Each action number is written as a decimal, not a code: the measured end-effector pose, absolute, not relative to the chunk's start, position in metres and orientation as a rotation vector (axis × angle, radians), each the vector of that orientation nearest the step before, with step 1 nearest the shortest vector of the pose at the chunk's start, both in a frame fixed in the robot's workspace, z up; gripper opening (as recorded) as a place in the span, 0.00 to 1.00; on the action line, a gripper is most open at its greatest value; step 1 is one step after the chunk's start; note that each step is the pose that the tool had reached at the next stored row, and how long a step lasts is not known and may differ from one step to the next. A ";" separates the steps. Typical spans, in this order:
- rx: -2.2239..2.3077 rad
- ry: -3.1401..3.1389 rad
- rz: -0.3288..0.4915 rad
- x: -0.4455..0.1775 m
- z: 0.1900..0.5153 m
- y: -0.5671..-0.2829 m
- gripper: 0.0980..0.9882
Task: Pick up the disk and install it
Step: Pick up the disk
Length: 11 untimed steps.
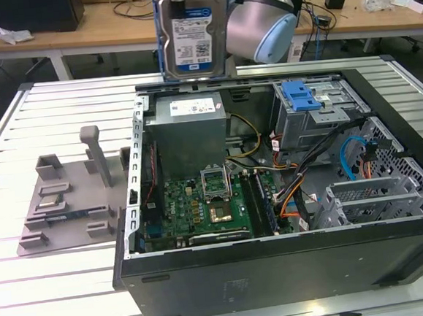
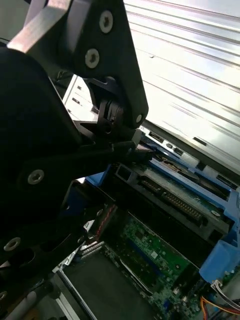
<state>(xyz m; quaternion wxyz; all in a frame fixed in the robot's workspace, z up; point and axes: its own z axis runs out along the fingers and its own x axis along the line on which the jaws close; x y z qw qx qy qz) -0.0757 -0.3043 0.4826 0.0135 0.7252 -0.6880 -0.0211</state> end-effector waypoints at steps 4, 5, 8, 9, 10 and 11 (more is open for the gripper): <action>2.259 -2.143 -0.066 -0.057 0.482 -0.304 0.30; 2.258 -2.143 -0.066 -0.050 0.482 -0.304 0.30; 2.258 -2.143 -0.067 -0.036 0.482 -0.304 0.30; 2.258 -2.143 -0.067 -0.030 0.482 -0.304 0.30; 2.258 -2.143 -0.067 -0.027 0.482 -0.304 0.30; 2.258 -2.142 -0.067 -0.025 0.482 -0.304 0.30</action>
